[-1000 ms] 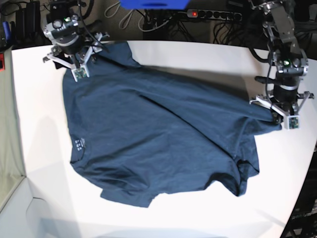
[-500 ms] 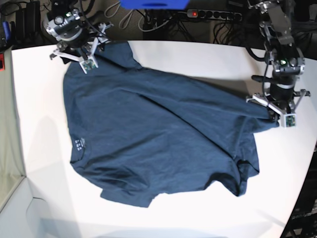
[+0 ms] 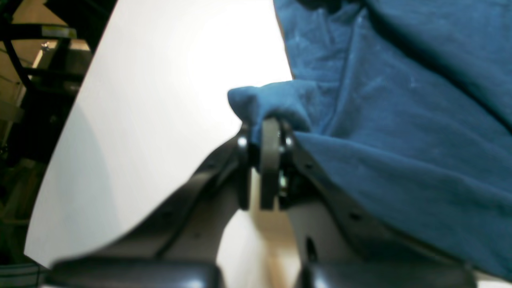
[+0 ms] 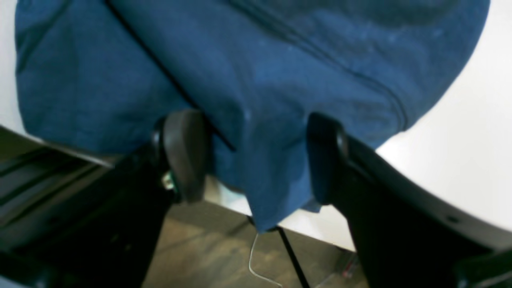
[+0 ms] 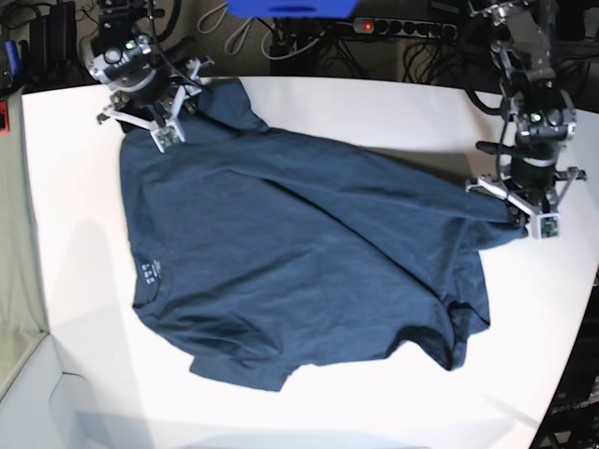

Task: Layout the t-shirt on the table in an organized manner, then fold the t-shirt properly
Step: 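Lift the shirt with both grippers and lay it down flat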

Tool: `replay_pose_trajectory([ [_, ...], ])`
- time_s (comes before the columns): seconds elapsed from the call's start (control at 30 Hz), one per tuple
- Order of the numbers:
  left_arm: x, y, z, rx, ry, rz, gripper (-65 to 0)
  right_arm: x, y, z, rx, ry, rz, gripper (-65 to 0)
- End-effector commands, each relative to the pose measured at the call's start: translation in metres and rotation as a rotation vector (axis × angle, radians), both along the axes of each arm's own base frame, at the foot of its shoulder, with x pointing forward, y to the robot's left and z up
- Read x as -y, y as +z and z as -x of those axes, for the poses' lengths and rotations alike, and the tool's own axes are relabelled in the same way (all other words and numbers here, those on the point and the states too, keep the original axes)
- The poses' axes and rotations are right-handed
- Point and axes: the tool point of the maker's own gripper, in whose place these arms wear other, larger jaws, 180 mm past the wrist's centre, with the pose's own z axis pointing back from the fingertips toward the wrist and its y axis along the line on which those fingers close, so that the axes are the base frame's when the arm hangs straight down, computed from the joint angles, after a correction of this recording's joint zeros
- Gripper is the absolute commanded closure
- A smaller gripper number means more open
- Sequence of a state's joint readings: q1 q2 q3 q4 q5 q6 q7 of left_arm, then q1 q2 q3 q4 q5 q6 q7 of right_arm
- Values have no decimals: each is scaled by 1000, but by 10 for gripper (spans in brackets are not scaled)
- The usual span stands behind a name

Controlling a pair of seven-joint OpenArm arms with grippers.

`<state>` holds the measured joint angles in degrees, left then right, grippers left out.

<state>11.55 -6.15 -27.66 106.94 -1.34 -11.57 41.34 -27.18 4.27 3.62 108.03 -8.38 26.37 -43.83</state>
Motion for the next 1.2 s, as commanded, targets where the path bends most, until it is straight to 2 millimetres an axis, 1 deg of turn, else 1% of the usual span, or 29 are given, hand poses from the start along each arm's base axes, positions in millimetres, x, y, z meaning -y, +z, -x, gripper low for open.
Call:
replay_pose_trajectory([
  [0.0,-4,15,-6,51,1,-21,-4,2,0,2,-9,5,12,-299],
  [0.03,-4,15,-6,51,1,-21,-4,3,-1,2,-10,3,12,-244],
  [0.13,-4,17,-7,58,0,-24,-4,4,3,-7,8,-1,16,-54],
  [0.17,-3,19,-7,62,-1,-26,-4,5,4,-8,12,-2,19,0],
  [0.23,-2,26,-9,79,-8,-35,-4,9,9,-12,30,-12,26,0],
  [0.37,2,47,-16,136,-22,-53,-4,16,45,-43,158,-27,42,0],
  [0.43,3,65,-25,188,-21,-59,-4,19,69,-65,246,-36,50,0],
  [0.53,2,90,-41,265,-15,-65,-4,32,98,-97,352,-74,65,0],
  [0.6,1,113,-55,330,-9,-66,-4,46,122,-121,435,-118,77,0],
  [0.7,2,149,-74,435,-11,-68,-4,57,158,-153,555,-172,69,0],
  [0.8,4,183,-89,528,-9,-63,-4,66,193,-177,658,-200,69,0],
  [0.87,4,206,-98,587,-7,-59,-4,71,222,-193,739,-217,65,0],
  [0.9,8,219,-104,620,-17,-59,-4,72,236,-200,778,-225,61,0],
  [0.97,23,242,-114,668,-64,-69,-4,72,264,-213,851,-228,53,0],
  [1.03,37,258,-121,702,-106,-79,-4,72,292,-224,922,-234,40,0],
  [1.17,74,296,-133,791,-206,-86,-4,67,360,-242,1092,-240,1,0],
])
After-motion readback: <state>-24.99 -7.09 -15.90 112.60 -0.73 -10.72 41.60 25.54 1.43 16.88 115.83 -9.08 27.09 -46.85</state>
